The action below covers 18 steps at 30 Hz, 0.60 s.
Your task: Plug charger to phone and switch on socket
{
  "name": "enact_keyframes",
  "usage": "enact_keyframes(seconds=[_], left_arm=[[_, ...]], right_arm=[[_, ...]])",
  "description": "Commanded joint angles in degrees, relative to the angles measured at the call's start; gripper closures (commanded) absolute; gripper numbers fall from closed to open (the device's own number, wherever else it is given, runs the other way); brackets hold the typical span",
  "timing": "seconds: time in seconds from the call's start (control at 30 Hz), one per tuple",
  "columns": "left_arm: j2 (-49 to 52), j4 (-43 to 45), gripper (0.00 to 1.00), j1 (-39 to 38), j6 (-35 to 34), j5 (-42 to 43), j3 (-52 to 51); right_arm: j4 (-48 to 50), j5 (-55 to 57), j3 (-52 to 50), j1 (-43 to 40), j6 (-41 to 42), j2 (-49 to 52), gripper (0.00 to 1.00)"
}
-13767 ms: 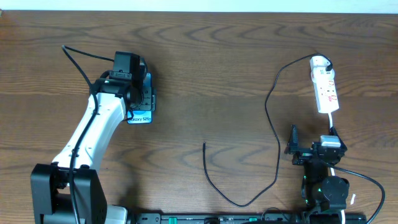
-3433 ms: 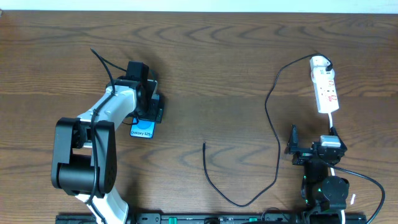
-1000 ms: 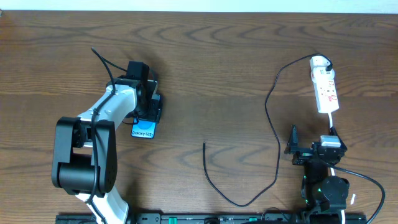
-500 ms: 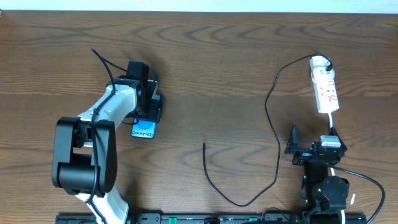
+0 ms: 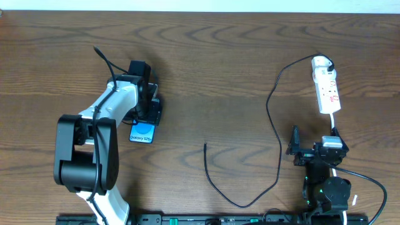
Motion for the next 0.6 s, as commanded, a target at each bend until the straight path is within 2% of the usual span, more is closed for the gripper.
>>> enact_keyframes(seconds=[0.0, 0.2, 0.47, 0.57], left_arm=[[-4.5, -0.8, 0.93, 0.0, -0.1, -1.2, 2.3], [-5.2, -1.1, 0.93, 0.0, -0.6, -1.1, 2.3], [-5.2, -1.0, 0.93, 0.0, -0.5, 9.9, 2.3], [-5.2, -1.0, 0.93, 0.0, -0.5, 17.1, 2.3]], right_arm=[[-0.2, 0.5, -0.1, -0.3, 0.8, -0.3, 0.01], [-0.2, 0.5, -0.1, -0.3, 0.8, -0.3, 0.01], [-0.2, 0.5, -0.1, -0.3, 0.8, -0.3, 0.01], [-0.2, 0.5, -0.1, -0.3, 0.8, -0.3, 0.01]])
